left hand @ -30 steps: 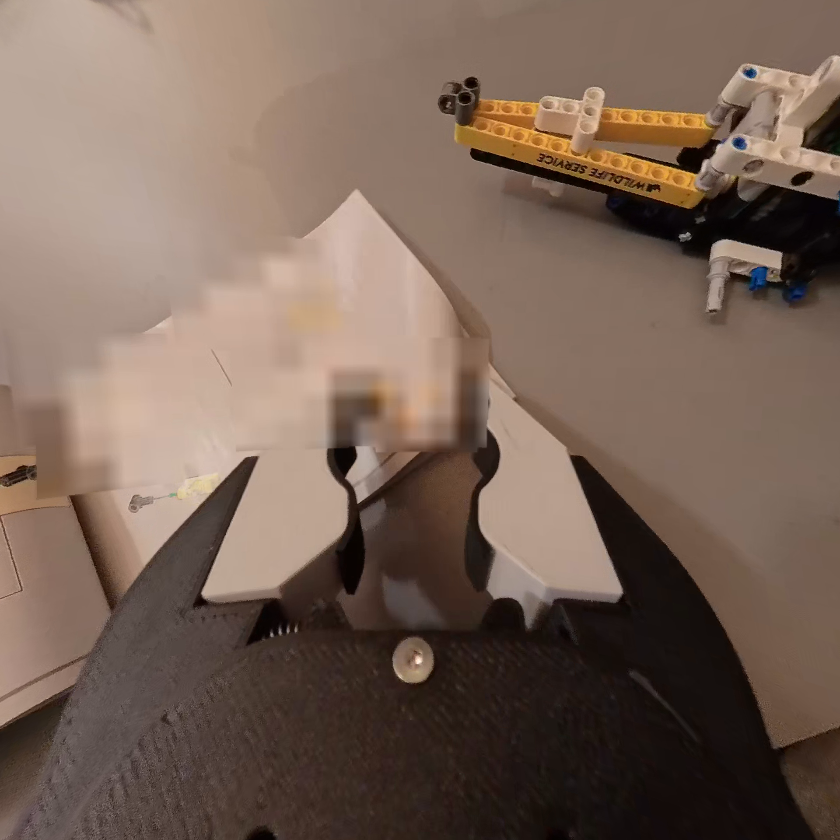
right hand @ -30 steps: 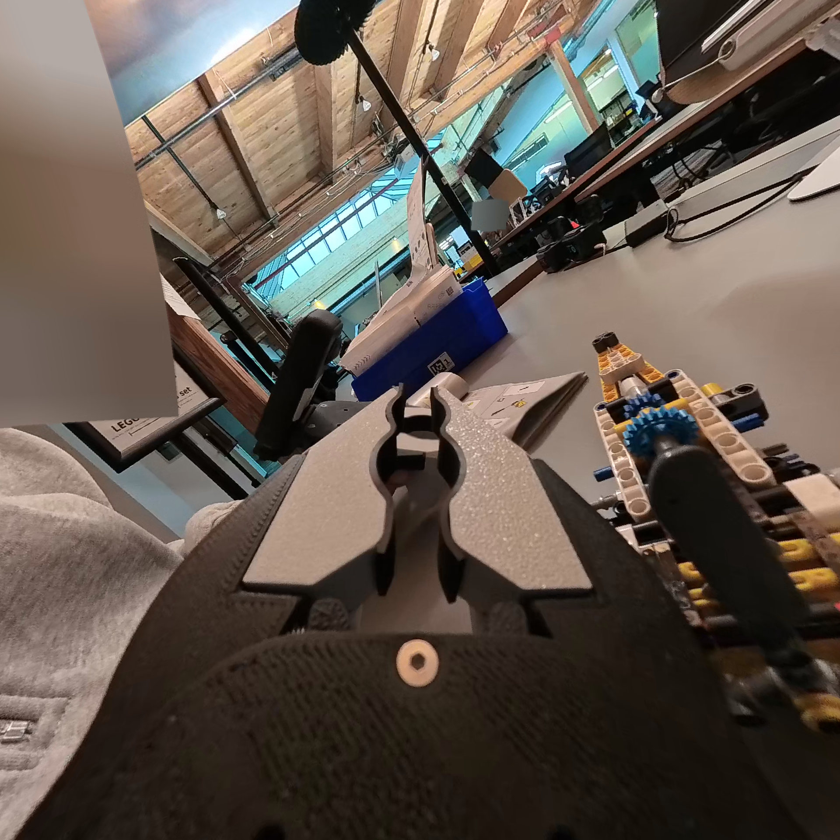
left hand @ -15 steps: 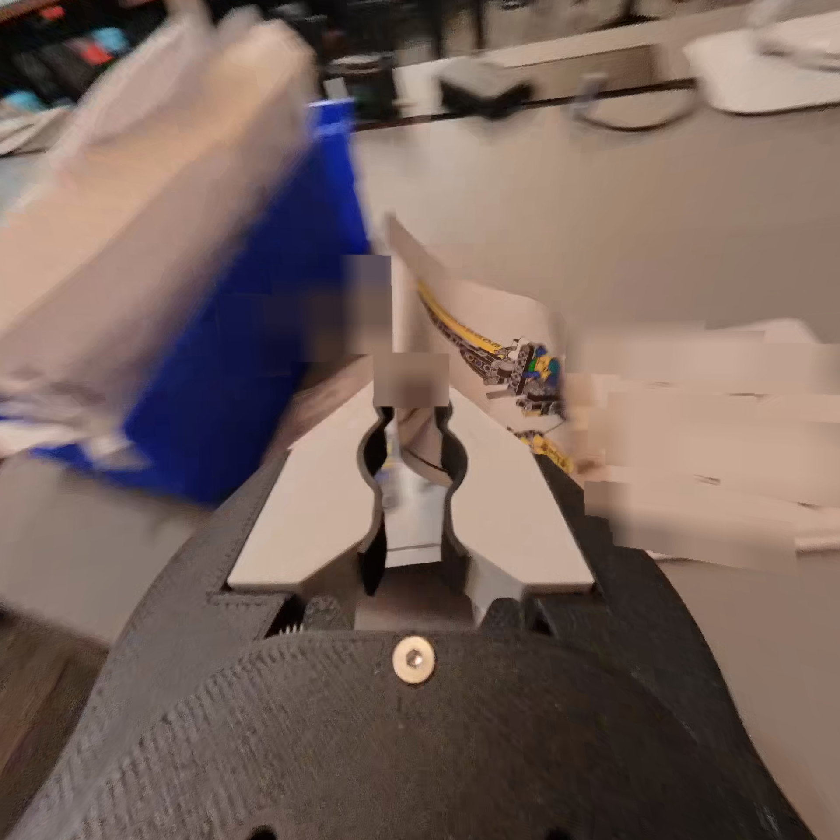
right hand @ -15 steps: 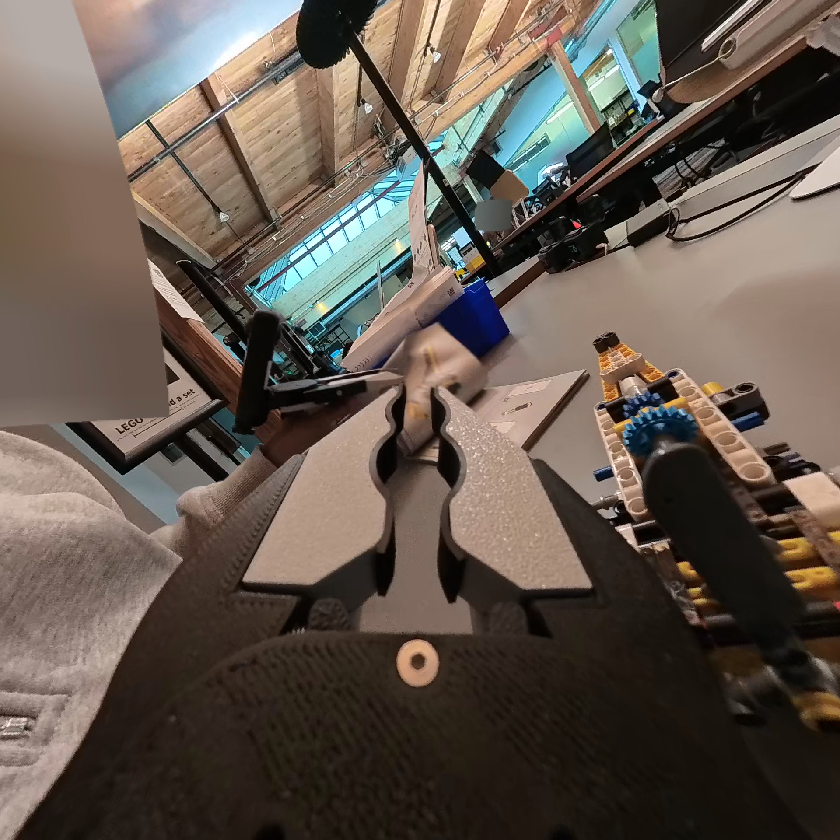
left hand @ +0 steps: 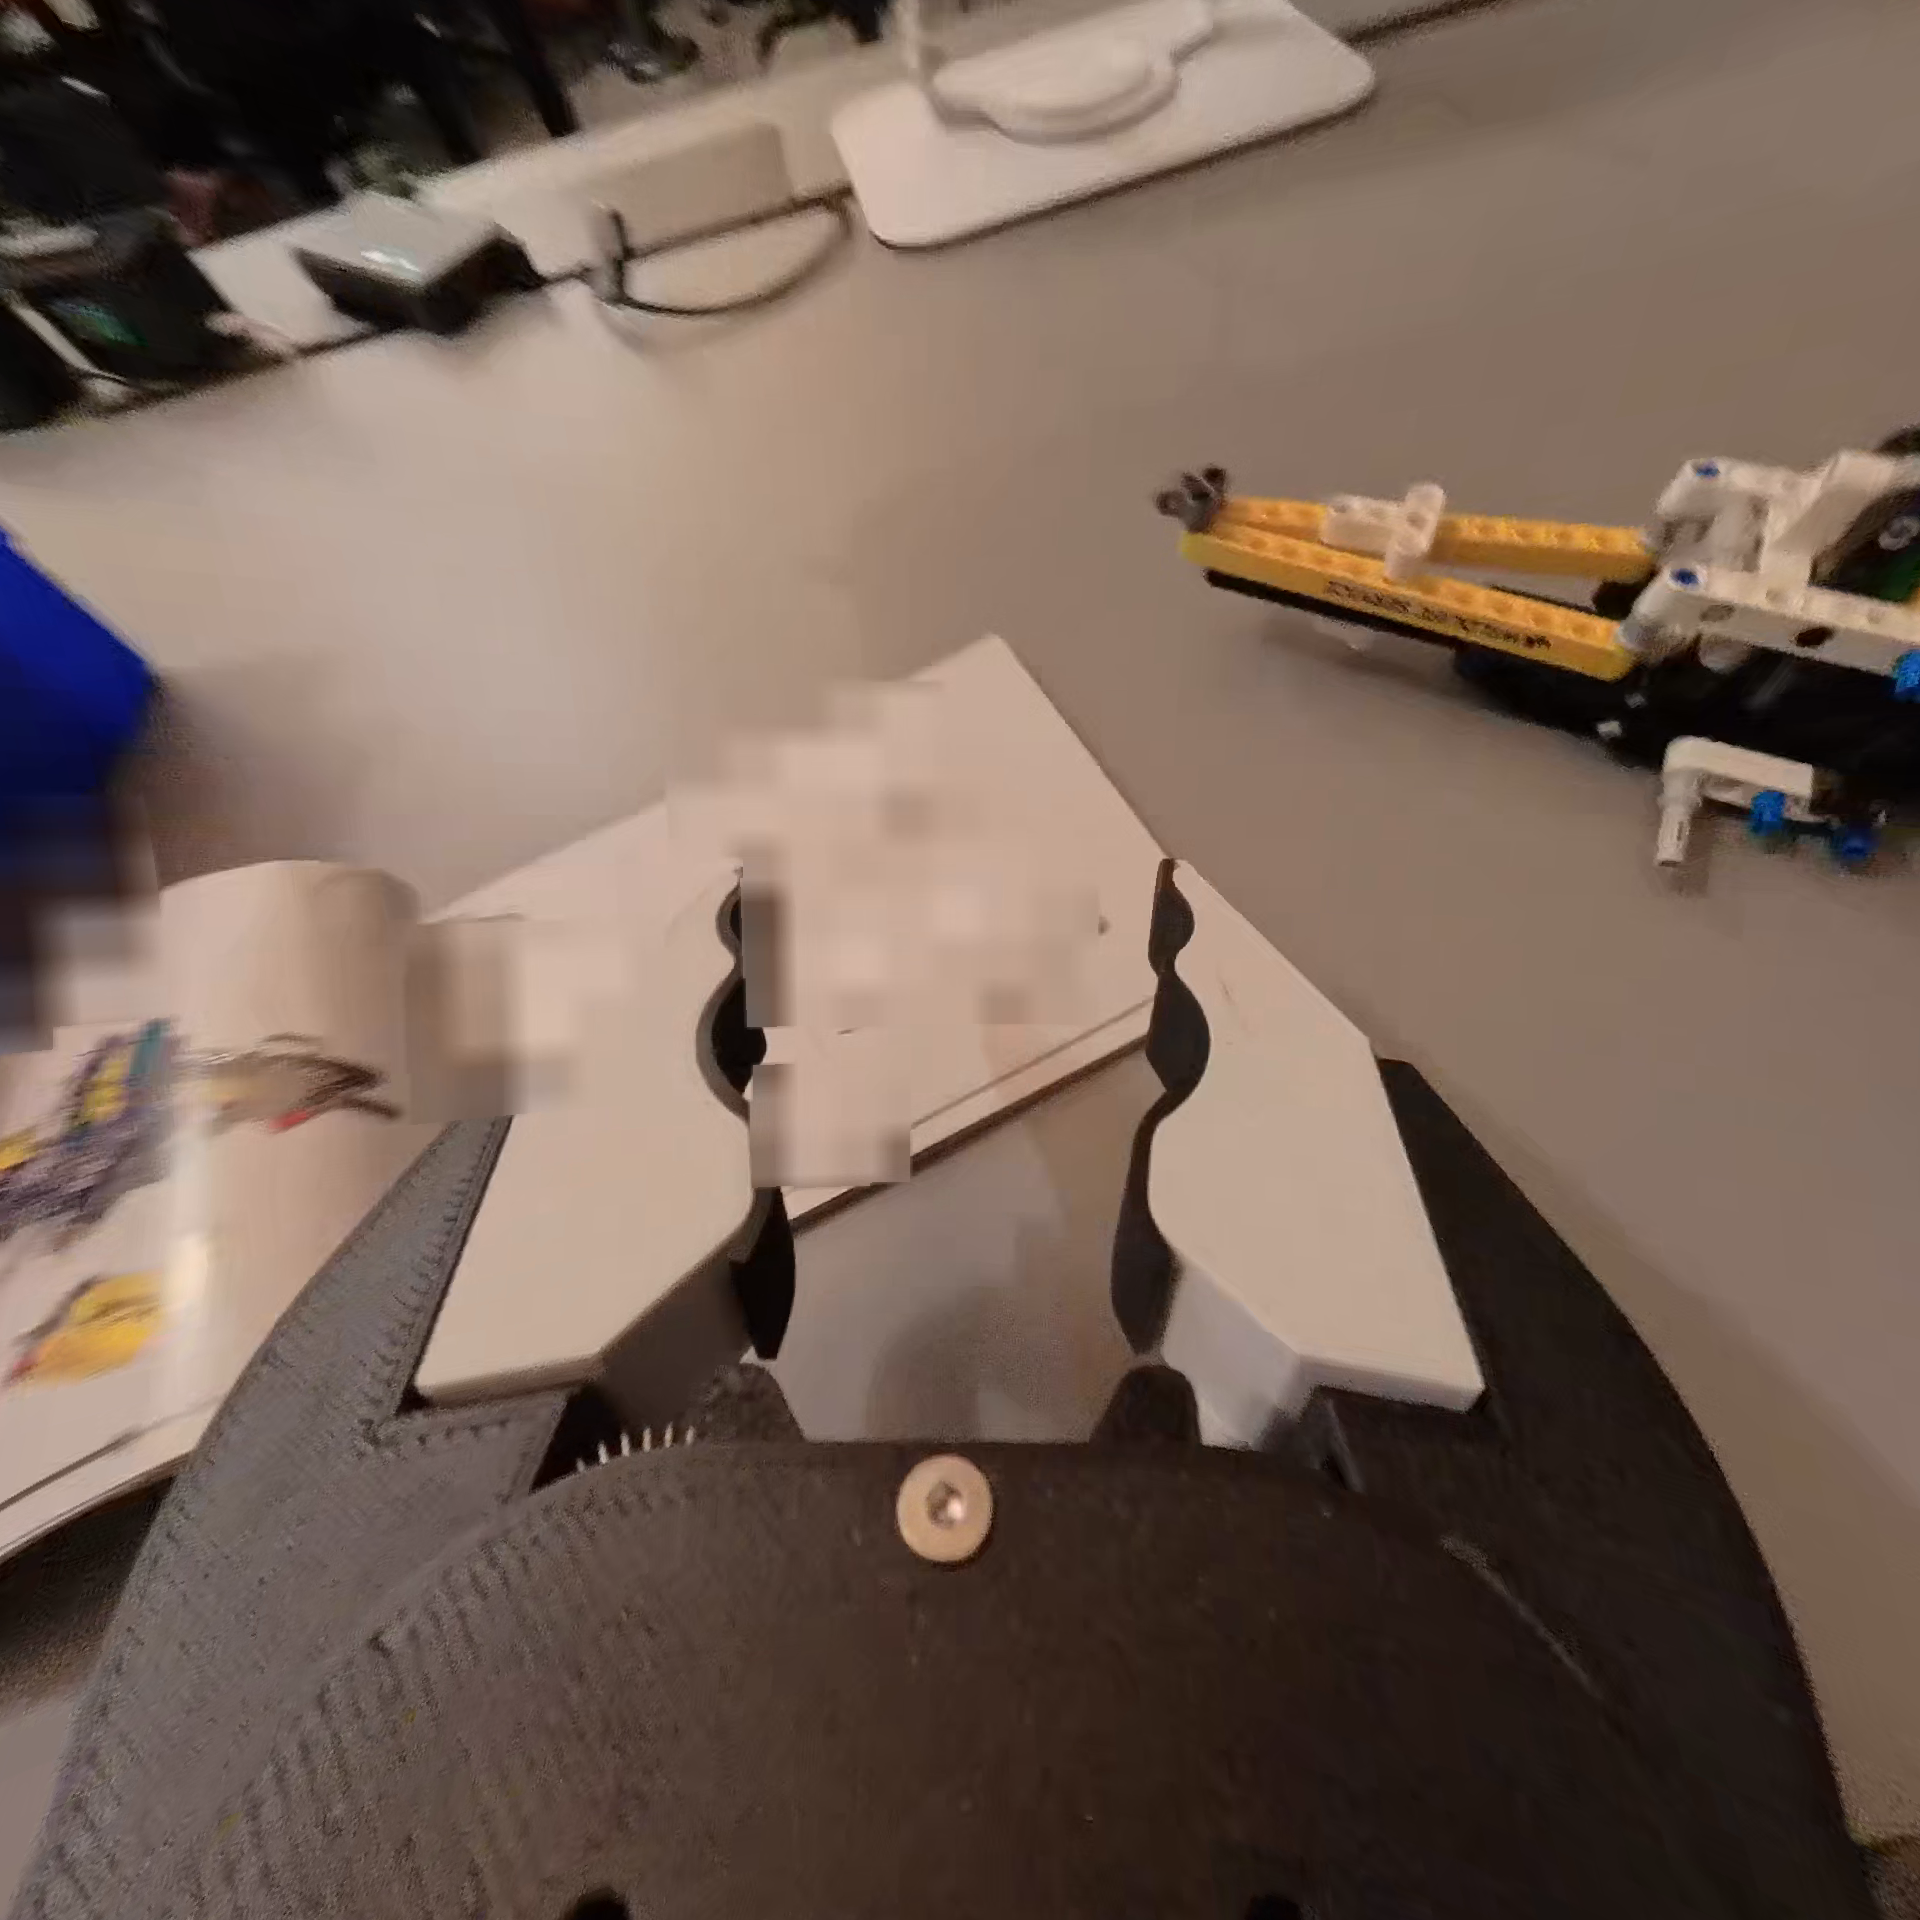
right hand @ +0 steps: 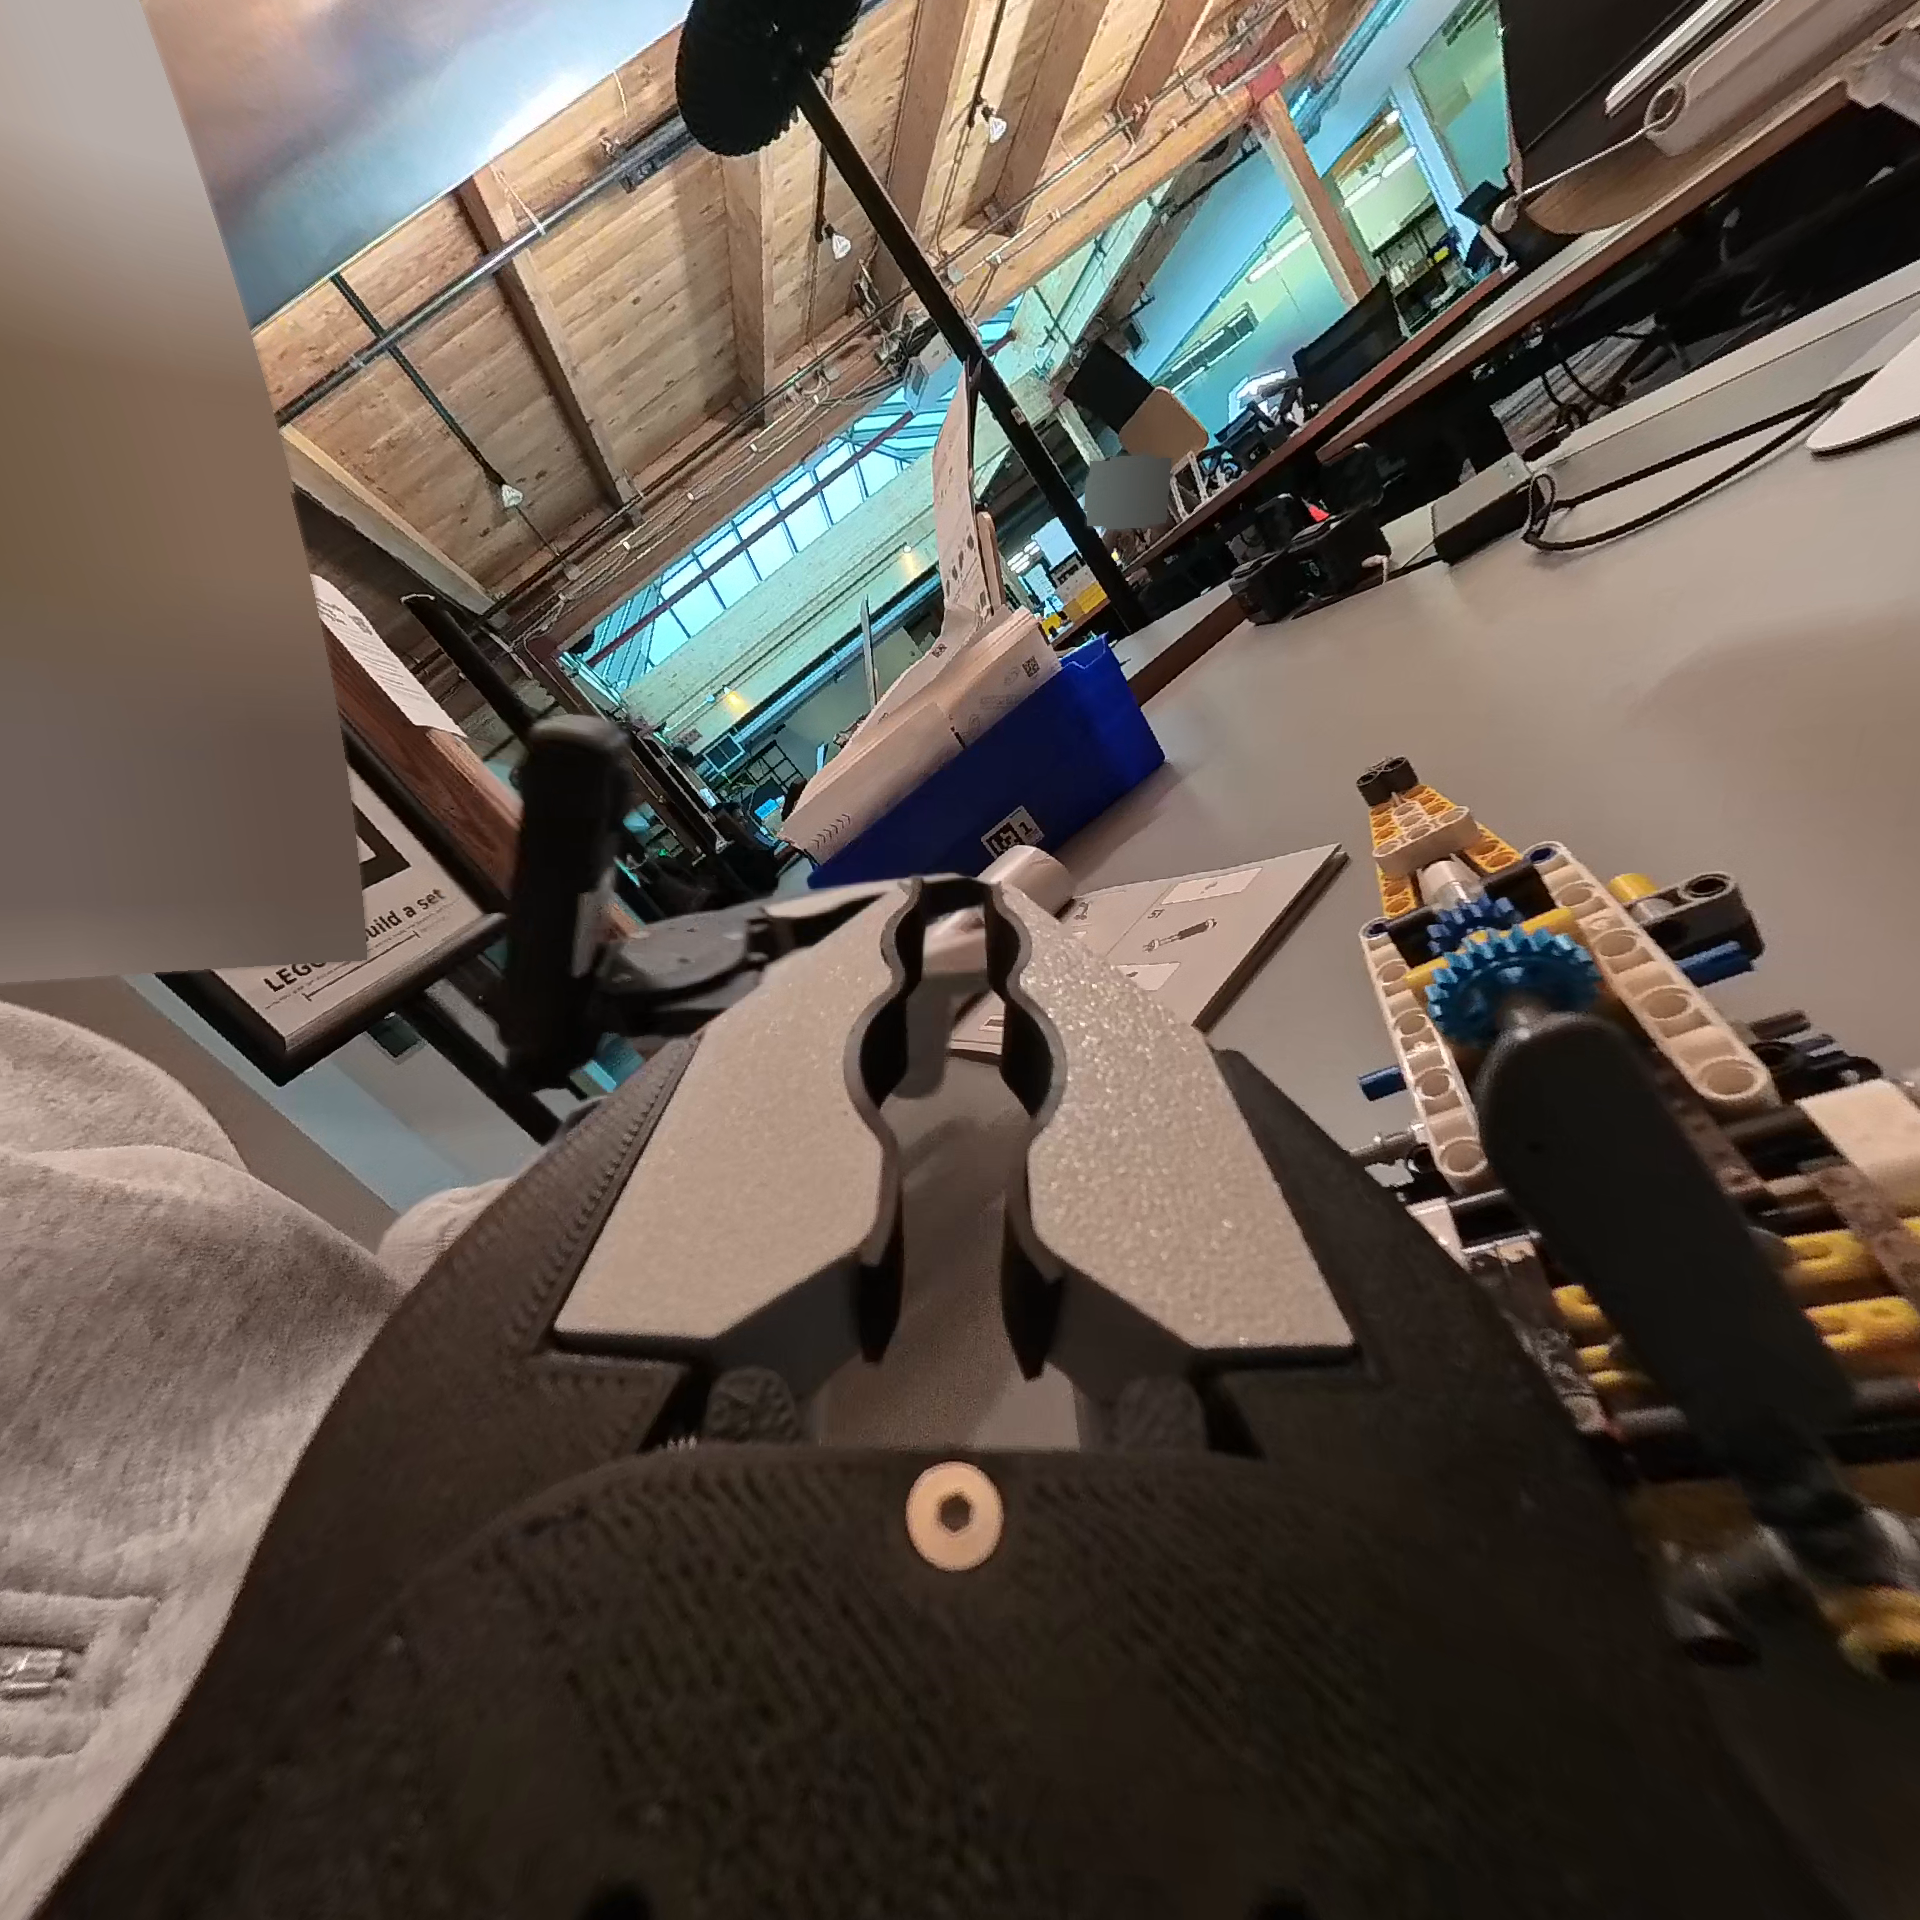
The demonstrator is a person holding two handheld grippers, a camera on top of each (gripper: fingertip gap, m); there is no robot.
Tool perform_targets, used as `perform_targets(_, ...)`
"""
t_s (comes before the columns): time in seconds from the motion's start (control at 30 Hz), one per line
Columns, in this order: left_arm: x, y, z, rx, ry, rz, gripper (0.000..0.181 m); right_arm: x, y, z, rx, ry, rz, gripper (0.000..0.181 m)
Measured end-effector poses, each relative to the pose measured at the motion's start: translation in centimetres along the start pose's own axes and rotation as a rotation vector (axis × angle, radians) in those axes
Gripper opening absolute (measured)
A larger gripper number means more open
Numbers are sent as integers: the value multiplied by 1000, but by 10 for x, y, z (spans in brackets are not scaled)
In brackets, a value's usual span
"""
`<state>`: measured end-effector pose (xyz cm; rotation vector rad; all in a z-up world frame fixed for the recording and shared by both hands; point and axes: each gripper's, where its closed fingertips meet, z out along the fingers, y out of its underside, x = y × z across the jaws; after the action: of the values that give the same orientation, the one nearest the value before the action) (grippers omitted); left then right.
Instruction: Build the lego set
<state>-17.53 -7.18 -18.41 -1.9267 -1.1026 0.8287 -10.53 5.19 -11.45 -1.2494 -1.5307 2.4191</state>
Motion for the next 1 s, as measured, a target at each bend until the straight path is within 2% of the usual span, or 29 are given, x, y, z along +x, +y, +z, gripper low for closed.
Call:
perform_targets(0.03, 5, 5, 7, -16, 17, 5, 76, 0, 0, 0, 2, -1, 0, 8)
perform_targets(0.1, 11, 11, 15, -60, 62, -8, 80, 0, -1, -1, 5, -4, 2, 8)
perform_targets(0.23, 19, 9, 17, -72, 179, -129, 77, 0, -1, -1, 5, -6, 9, 9)
perform_targets(0.33, 23, 16, 19, -115, 209, -124, 83, 0, -1, -1, 6, -7, 11, 9)
perform_targets(0.6, 25, 29, 28, -212, 192, -100, 83, 0, -1, -1, 8, -11, 20, 9)
perform_targets(0.73, 19, 30, 29, -217, 160, -124, 69, 0, -1, -2, 10, -15, 27, 9)
perform_targets(0.9, 17, 31, 30, -225, 145, -108, 67, 0, -1, -2, 9, -18, 31, 9)
perform_targets(1.0, 12, 31, 30, -223, 137, -121, 56, 0, -1, -2, 10, -18, 32, 9)
